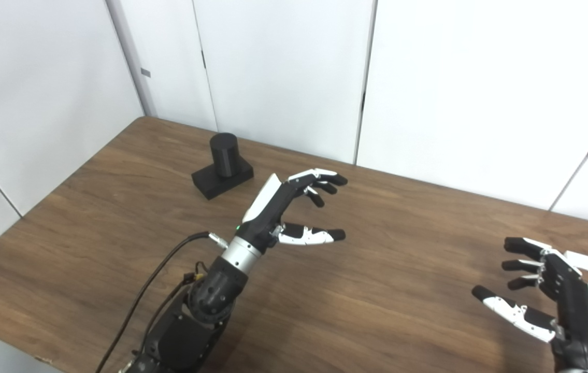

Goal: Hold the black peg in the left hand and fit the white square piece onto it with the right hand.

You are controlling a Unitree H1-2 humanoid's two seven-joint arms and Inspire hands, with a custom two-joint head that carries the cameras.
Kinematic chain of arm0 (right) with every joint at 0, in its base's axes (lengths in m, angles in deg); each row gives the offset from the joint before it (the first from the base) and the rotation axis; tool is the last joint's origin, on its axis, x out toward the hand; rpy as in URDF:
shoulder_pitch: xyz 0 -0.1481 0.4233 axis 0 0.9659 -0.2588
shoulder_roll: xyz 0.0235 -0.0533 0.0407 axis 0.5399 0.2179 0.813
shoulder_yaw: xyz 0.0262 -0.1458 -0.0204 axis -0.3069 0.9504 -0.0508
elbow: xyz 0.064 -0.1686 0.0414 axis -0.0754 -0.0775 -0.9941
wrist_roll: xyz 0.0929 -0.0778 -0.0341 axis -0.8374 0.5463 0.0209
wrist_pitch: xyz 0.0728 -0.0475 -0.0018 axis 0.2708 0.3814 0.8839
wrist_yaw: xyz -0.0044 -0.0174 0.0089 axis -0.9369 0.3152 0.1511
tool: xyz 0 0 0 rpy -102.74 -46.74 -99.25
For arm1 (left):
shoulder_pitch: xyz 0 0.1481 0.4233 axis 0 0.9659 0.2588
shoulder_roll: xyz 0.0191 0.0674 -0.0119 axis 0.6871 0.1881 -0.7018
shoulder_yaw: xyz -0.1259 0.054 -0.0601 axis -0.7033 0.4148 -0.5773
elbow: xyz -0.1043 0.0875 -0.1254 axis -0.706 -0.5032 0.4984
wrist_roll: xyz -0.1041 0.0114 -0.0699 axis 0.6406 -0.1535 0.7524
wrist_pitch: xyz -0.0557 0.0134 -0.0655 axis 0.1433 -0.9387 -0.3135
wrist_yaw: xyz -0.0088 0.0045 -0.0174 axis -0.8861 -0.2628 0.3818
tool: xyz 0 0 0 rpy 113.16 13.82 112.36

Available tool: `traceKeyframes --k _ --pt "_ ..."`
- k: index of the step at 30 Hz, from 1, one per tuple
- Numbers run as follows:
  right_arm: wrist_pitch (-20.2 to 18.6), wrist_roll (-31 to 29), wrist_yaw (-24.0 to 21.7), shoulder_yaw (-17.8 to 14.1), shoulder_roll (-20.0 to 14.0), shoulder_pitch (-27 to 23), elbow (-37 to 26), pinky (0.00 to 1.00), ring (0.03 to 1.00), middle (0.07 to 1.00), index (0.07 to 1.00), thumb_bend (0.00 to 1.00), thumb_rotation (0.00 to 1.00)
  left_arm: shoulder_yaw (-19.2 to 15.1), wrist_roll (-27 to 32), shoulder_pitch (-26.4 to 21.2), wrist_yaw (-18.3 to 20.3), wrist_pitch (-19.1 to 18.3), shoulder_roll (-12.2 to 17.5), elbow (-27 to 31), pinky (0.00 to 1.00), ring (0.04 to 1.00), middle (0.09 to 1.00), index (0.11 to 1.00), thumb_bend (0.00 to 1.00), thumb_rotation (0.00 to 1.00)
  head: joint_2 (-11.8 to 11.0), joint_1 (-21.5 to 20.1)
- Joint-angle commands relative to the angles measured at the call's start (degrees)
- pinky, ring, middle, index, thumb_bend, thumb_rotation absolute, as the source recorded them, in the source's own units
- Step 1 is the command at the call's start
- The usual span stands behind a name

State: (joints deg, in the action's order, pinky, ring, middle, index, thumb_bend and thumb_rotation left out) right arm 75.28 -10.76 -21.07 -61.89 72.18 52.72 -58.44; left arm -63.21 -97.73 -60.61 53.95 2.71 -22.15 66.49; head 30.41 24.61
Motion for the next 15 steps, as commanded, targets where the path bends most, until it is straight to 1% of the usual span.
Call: traceKeyframes --k 1,3,6,9,13,15 --pt "0.4 0.1 0.0 -0.1 -0.3 -1.8 -2.5 0.44 0.607 0.708 0.677 0.61 0.00 -0.7 -0.5 -3.0 -0.6 0.3 1.0 2.6 0.57 0.700 0.754 0.713 0.81 0.07 0.0 0.0" --pt "-0.1 0.1 0.0 -0.2 -0.2 -1.9 -2.7 0.45 0.608 0.708 0.679 0.60 0.00 -0.9 -1.8 -3.3 -1.0 -0.7 1.5 3.3 0.56 0.712 0.769 0.735 0.80 0.05 -0.1 0.1" --pt "-0.1 -0.2 0.0 -0.3 -0.3 -2.1 -2.6 0.44 0.605 0.706 0.679 0.61 0.00 -1.6 -3.9 -3.6 -1.4 -2.7 2.3 4.7 0.56 0.726 0.788 0.761 0.80 0.05 -0.3 0.2" --pt "-0.4 -0.2 0.0 -0.4 -0.5 -2.1 -2.8 0.45 0.612 0.713 0.683 0.60 0.00 -2.8 -4.2 -3.9 -1.3 -4.4 3.0 6.3 0.60 0.770 0.810 0.785 0.80 0.03 -0.3 0.3" --pt "-1.0 -0.1 -0.2 -0.4 -0.7 -2.0 -3.5 0.45 0.616 0.719 0.691 0.60 0.00 -4.3 -4.1 -4.7 -0.8 -6.7 4.3 8.2 0.64 0.780 0.822 0.789 0.80 0.01 -0.4 0.5" --pt "-1.0 -0.2 -0.3 -0.4 -0.7 -1.9 -3.7 0.45 0.612 0.717 0.690 0.60 0.00 -4.9 -4.1 -5.0 -0.7 -7.8 4.8 9.0 0.64 0.779 0.823 0.787 0.80 0.02 -0.3 0.5"
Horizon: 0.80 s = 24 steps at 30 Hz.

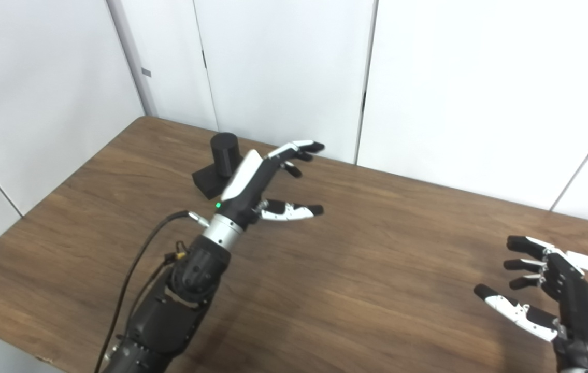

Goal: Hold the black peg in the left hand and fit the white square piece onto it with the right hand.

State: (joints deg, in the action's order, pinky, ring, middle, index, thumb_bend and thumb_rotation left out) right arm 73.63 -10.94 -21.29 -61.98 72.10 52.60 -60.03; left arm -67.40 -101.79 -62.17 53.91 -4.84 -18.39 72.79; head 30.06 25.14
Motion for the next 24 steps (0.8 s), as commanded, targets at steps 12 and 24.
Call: traceKeyframes --k 12,24 --pt "-0.3 0.2 -0.2 -0.3 -0.5 -1.4 -3.1 0.46 0.615 0.721 0.696 0.59 0.00 -3.0 -0.5 -6.8 0.3 -3.9 7.1 3.4 0.66 0.795 0.834 0.795 0.80 0.04 0.0 0.4" --pt "-0.8 -0.2 -0.4 -0.2 -0.5 -1.4 -3.8 0.45 0.606 0.716 0.691 0.59 0.00 -4.2 -3.6 -8.8 -0.4 -7.1 11.4 2.5 0.70 0.815 0.846 0.824 0.85 0.06 0.0 0.5"
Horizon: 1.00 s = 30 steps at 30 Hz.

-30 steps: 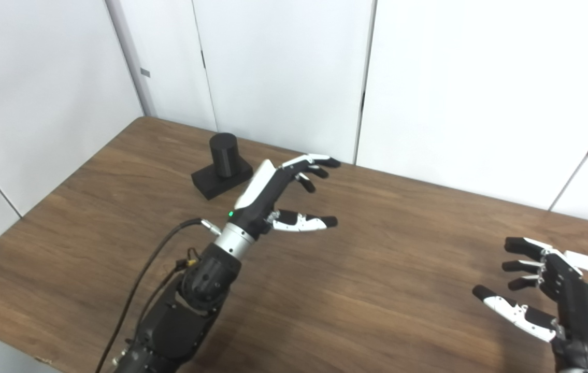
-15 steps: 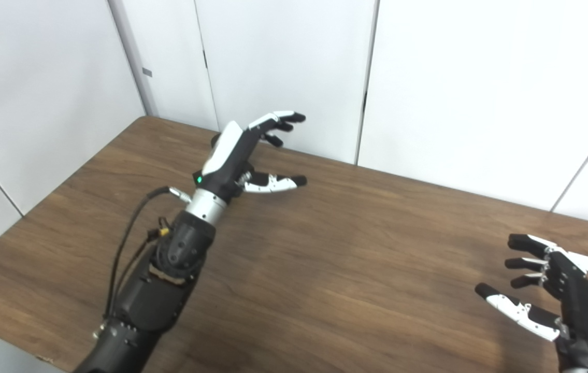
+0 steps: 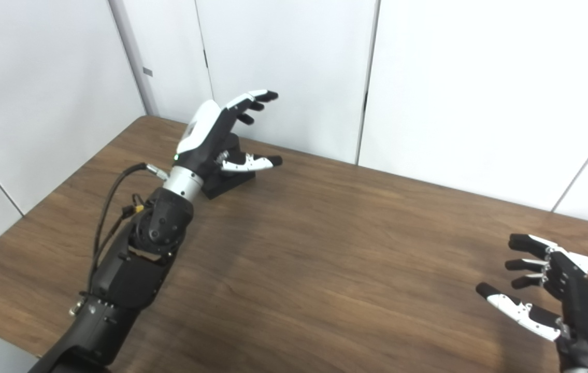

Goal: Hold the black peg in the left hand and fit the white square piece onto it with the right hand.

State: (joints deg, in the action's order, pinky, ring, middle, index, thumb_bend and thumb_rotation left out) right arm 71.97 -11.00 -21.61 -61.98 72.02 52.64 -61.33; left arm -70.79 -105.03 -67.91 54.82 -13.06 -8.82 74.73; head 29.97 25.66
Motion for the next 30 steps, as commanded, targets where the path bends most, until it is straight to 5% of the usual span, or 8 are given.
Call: traceKeyframes --k 1,10,19,25,30 --pt "0.6 0.0 -0.1 -0.2 -0.4 -1.4 -2.6 0.45 0.606 0.717 0.691 0.59 0.00 -1.0 -0.8 -3.2 -1.4 0.6 2.1 0.6 0.70 0.816 0.845 0.824 0.85 0.06 0.0 0.0" --pt "-1.5 0.2 -0.3 -0.1 -0.3 -1.2 -4.2 0.46 0.623 0.724 0.701 0.58 0.00 -0.8 -2.4 -4.3 -0.6 -0.1 5.1 -0.9 0.72 0.849 0.893 0.861 0.87 0.07 0.3 0.2" --pt "-1.2 0.2 -0.4 0.4 -0.4 -1.1 -4.7 0.46 0.620 0.727 0.696 0.58 0.00 1.6 -14.2 -5.4 -1.8 -8.1 8.3 -2.8 0.85 0.993 1.000 0.903 0.97 0.28 0.2 -0.3" --pt "-1.2 0.3 -0.4 0.6 -0.5 -1.1 -4.9 0.45 0.614 0.722 0.690 0.59 0.00 1.7 -17.2 -6.0 -5.5 -9.0 9.0 -6.8 0.97 1.000 0.985 0.870 1.00 0.36 0.1 -0.2" --pt "-1.6 0.4 -0.4 0.6 -0.4 -1.1 -5.1 0.45 0.605 0.721 0.686 0.58 0.00 1.8 -18.1 -6.5 -6.8 -10.0 9.6 -9.5 0.94 1.000 0.992 0.868 1.00 0.42 0.5 -0.2"
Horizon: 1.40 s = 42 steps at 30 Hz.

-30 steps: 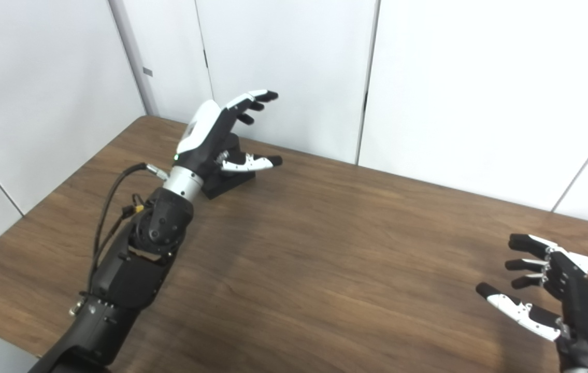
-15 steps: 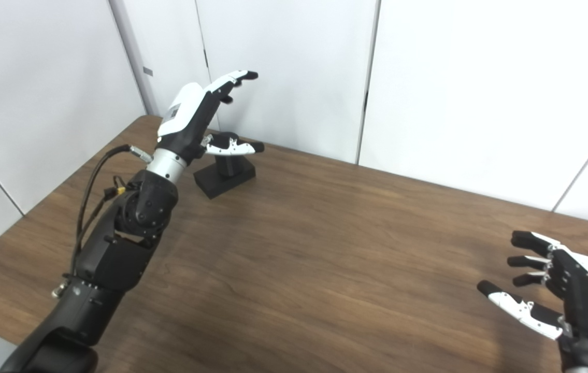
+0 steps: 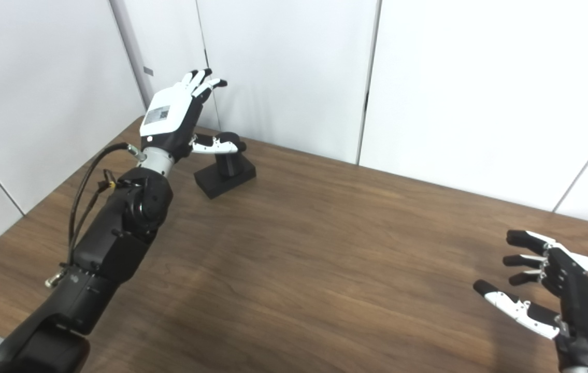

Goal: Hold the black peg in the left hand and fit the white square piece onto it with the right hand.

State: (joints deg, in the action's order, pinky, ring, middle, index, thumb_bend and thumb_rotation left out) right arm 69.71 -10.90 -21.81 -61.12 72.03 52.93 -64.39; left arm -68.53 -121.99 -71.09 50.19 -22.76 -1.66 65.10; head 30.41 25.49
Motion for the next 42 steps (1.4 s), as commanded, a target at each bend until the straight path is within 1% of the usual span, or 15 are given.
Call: traceKeyframes --k 1,5,7,9,12,13,17,21,23,27,32,37,39,40,42 --pt "0.8 0.3 -0.2 -0.2 -0.5 -1.4 -1.9 0.45 0.604 0.721 0.687 0.58 0.00 -0.5 -1.3 -3.4 -2.2 -0.6 2.5 -0.1 0.94 1.000 0.994 0.869 1.00 0.42 0.1 -0.1" --pt "0.8 0.4 -0.2 -0.1 -0.5 -1.4 -1.8 0.44 0.601 0.718 0.688 0.59 0.00 0.0 -3.4 -3.6 -1.7 -3.8 3.3 -1.3 0.92 1.000 0.998 0.873 1.00 0.46 0.1 -0.1" --pt "0.8 0.2 -0.3 -0.1 -0.5 -1.4 -1.9 0.45 0.605 0.719 0.690 0.58 0.00 0.3 -4.0 -3.7 -1.8 -4.8 3.6 -2.1 0.89 1.000 0.995 0.872 1.00 0.48 0.1 -0.1" --pt "1.0 0.0 -0.3 -0.1 -0.5 -1.4 -2.0 0.44 0.596 0.717 0.686 0.58 0.00 0.8 -4.6 -3.8 -2.0 -5.6 4.0 -2.9 0.87 1.000 0.992 0.868 1.00 0.51 0.1 -0.1" --pt "0.9 0.1 -0.3 -0.1 -0.4 -1.4 -2.1 0.44 0.595 0.718 0.686 0.58 0.00 1.2 -4.7 -4.0 -0.8 -7.7 4.3 -3.3 0.89 1.000 0.998 0.872 1.00 0.56 0.1 -0.1" --pt "0.6 0.2 -0.2 -0.1 -0.4 -1.4 -2.3 0.44 0.596 0.719 0.687 0.58 0.00 1.4 -4.8 -4.0 -0.1 -8.5 4.3 -3.1 0.90 1.000 0.999 0.874 1.00 0.57 0.3 0.0" --pt "-0.3 0.4 -0.2 -0.1 -0.3 -1.3 -2.9 0.46 0.615 0.730 0.698 0.57 0.00 2.9 -6.5 -4.4 4.8 -14.1 4.7 -1.7 0.92 1.000 1.000 0.883 1.00 0.63 0.4 -0.1" --pt "-1.0 0.5 -0.3 -0.1 -0.4 -1.3 -3.7 0.46 0.618 0.733 0.705 0.57 0.00 4.5 -7.7 -4.5 7.4 -17.2 5.0 -1.0 0.90 1.000 1.000 0.869 1.00 0.64 0.7 -0.3" --pt "-1.4 0.4 -0.4 -0.1 -0.4 -1.3 -4.1 0.46 0.618 0.732 0.705 0.56 0.00 5.0 -7.9 -4.4 7.4 -17.3 5.2 -1.6 0.89 1.000 1.000 0.859 1.00 0.65 0.9 -0.3" --pt "-2.2 0.4 -0.3 -0.1 -0.2 -1.2 -4.7 0.46 0.622 0.732 0.705 0.56 0.00 5.4 -7.4 -4.0 8.2 -17.6 5.2 -2.0 0.89 1.000 1.000 0.854 1.00 0.63 0.9 -0.5" --pt "-3.5 0.6 -0.4 0.0 -0.2 -1.2 -5.8 0.46 0.617 0.731 0.701 0.56 0.00 5.6 -8.0 -3.6 10.8 -18.0 4.7 -2.5 0.91 1.000 1.000 0.862 1.00 0.64 1.2 -0.5" --pt "-3.2 0.4 -0.4 0.0 -0.2 -1.2 -5.5 0.46 0.615 0.730 0.700 0.56 0.00 6.6 -7.2 -2.9 9.6 -17.6 4.5 -4.9 0.92 1.000 1.000 0.851 1.00 0.64 1.2 -0.5" --pt "-3.5 0.4 -0.4 -0.1 -0.1 -1.2 -5.7 0.46 0.614 0.730 0.700 0.56 0.00 6.9 -7.2 -3.0 9.5 -17.5 4.5 -5.9 0.90 1.000 1.000 0.854 1.00 0.64 1.2 -0.5" --pt "-3.5 0.3 -0.4 -0.1 -0.2 -1.2 -5.8 0.47 0.619 0.732 0.706 0.56 0.00 7.0 -7.2 -2.9 9.7 -17.6 4.5 -6.2 0.90 1.000 1.000 0.857 1.00 0.64 1.6 -0.4" --pt "-3.1 0.2 -0.5 -0.2 -0.4 -1.1 -5.7 0.48 0.625 0.740 0.710 0.56 0.00 7.5 -7.4 -2.8 9.8 -17.7 4.6 -6.7 0.92 1.000 1.000 0.864 1.00 0.63 1.7 -0.4"
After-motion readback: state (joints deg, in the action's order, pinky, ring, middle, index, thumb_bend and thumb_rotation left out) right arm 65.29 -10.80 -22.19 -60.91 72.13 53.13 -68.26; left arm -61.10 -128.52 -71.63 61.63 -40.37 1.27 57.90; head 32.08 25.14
